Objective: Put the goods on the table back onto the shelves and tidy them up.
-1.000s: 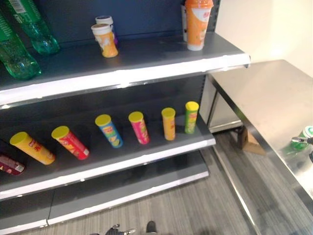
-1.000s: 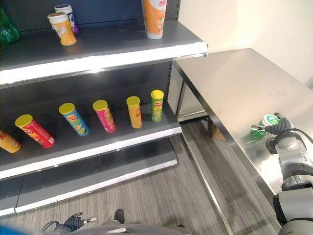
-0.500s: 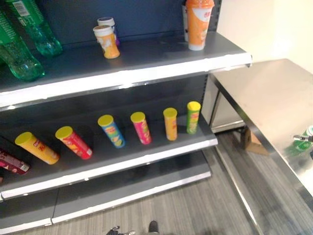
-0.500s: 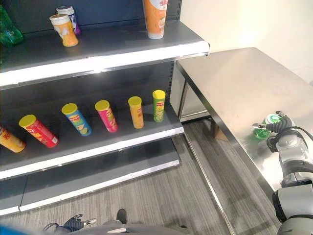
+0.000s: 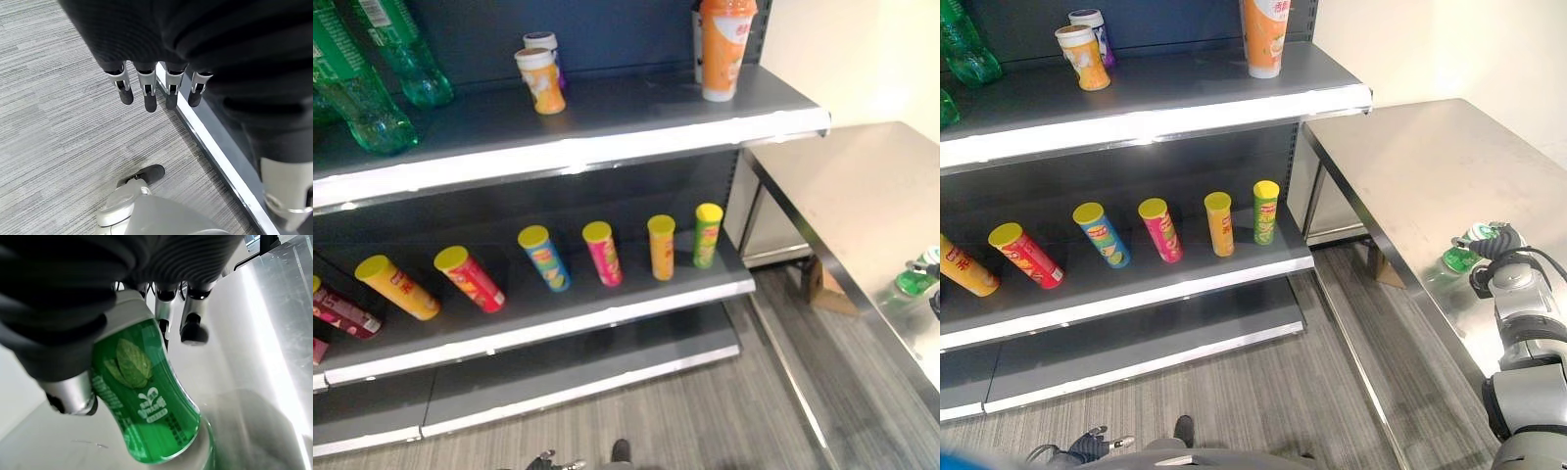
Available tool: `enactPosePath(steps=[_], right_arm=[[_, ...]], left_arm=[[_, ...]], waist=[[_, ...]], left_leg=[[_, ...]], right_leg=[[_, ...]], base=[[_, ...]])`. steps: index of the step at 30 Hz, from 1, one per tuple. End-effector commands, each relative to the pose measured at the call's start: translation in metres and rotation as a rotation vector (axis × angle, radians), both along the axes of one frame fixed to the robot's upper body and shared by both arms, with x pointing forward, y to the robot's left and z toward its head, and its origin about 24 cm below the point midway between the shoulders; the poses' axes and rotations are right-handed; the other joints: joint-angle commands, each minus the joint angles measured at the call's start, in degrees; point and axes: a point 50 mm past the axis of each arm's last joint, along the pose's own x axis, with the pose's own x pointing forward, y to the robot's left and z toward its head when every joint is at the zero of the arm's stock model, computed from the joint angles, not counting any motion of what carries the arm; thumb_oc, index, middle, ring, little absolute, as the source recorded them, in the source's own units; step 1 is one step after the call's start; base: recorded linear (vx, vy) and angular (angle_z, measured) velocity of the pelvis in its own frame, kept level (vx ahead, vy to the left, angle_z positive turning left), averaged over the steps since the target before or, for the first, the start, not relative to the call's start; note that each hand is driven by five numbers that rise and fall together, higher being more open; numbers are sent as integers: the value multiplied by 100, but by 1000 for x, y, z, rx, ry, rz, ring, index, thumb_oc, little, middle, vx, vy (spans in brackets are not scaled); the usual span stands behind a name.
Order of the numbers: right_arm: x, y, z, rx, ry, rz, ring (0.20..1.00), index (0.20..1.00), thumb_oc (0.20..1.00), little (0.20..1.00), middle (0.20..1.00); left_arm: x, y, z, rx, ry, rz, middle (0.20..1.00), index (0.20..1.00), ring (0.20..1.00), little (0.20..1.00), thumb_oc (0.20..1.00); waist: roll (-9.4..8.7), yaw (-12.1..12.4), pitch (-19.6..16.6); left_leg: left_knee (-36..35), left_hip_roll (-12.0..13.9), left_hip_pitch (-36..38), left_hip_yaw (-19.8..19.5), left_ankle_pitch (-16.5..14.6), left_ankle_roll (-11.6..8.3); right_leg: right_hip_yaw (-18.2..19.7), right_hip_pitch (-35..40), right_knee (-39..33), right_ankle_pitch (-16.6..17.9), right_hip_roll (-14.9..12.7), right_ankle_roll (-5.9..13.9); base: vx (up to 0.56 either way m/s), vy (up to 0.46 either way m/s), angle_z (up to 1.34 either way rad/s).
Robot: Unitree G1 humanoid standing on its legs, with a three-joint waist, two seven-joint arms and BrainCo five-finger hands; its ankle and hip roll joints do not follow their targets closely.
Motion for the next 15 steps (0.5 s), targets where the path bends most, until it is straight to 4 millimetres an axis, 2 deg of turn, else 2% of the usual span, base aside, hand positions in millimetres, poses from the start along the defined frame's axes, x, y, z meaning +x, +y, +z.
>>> enactPosePath(steps=[1, 5, 6, 8, 9, 10, 11, 12, 13, 14, 15], right_arm=[[23, 18, 29, -70, -92, 118, 200, 200, 200, 200, 200], [21, 37, 57, -131, -254, 250, 200, 200, 200, 200, 200], [21, 36, 57, -131, -254, 249, 200, 200, 200, 200, 200], [17, 48, 77, -163, -362, 329, 200, 200, 200, 200, 200], [16, 48, 77, -162, -362, 327, 200, 200, 200, 200, 200], [10, 56, 96, -196, -451, 389, 200, 200, 200, 200, 200], [7, 62, 105, -223, -480, 432, 200, 200, 200, 200, 200], [1, 70, 121, -260, -534, 484, 200, 200, 200, 200, 200], [1, 69, 121, -260, -534, 483, 200, 200, 200, 200, 200], [-1, 73, 131, -285, -562, 505, 200, 200, 200, 200, 200], [-6, 84, 144, -320, -601, 561, 200, 200, 200, 200, 200]], left_arm=[[21, 13, 9, 43, -52, -44, 1000, 1000, 1000, 1000, 1000], [19, 17, 10, 58, -58, -7, 1000, 1000, 1000, 1000, 1000], [19, 17, 10, 59, -58, -8, 1000, 1000, 1000, 1000, 1000], [19, 16, 10, 55, -72, 6, 1000, 1000, 1000, 1000, 1000], [19, 16, 10, 56, -72, 5, 1000, 1000, 1000, 1000, 1000], [21, 16, 11, 52, -86, 17, 1000, 1000, 1000, 1000, 1000], [24, 15, 12, 46, -101, 26, 1000, 1000, 1000, 1000, 1000], [29, 14, 13, 41, -124, 41, 1000, 1000, 1000, 1000, 1000], [29, 14, 13, 41, -124, 39, 1000, 1000, 1000, 1000, 1000], [33, 12, 14, 35, -139, 37, 1000, 1000, 1000, 1000, 1000], [35, 9, 13, 25, -143, 38, 1000, 1000, 1000, 1000, 1000]], waist=[[-63, 108, 54], [-96, -10, 38], [-97, -10, 32], [-93, -63, 65], [-98, -59, 52], [-110, -98, 80], [-123, -112, 107], [-174, -148, 191], [-178, -154, 176], [-220, -160, 245], [-241, -220, 265]], left_leg=[[152, 635, 420, 735, -366, -433], [226, 750, 409, 788, -355, -464], [227, 749, 401, 785, -354, -463], [299, 840, 410, 819, -367, -494], [299, 834, 386, 811, -356, -488], [405, 901, 321, 788, -352, -506], [472, 916, 278, 764, -358, -512], [778, 971, 91, 757, -419, -535], [783, 962, 56, 742, -407, -527], [988, 987, -79, 741, -410, -557], [901, 1100, -173, 906, -286, -583]], right_leg=[[-138, -128, 277, -598, 99, -211], [-49, -164, 259, -639, 206, -262], [-51, -170, 259, -638, 205, -262], [-9, -165, 256, -690, 289, -298], [-16, -182, 253, -678, 285, -298], [3, -200, 233, -709, 335, -329], [8, -209, 230, -721, 354, -345], [-13, -205, 234, -762, 364, -376], [-26, -228, 232, -749, 357, -375], [-55, -208, 216, -770, 354, -378], [-170, -231, 206, -759, 343, -355]], base=[[-24, -32, 2], [-19, -39, -1], [-12, -41, -2], [-2, -46, -1], [-22, -61, -9], [-32, -54, -9], [-60, -78, -8], [-48, -37, -1], [-72, -25, 3], [-56, 64, 15], [-44, 57, 20]])
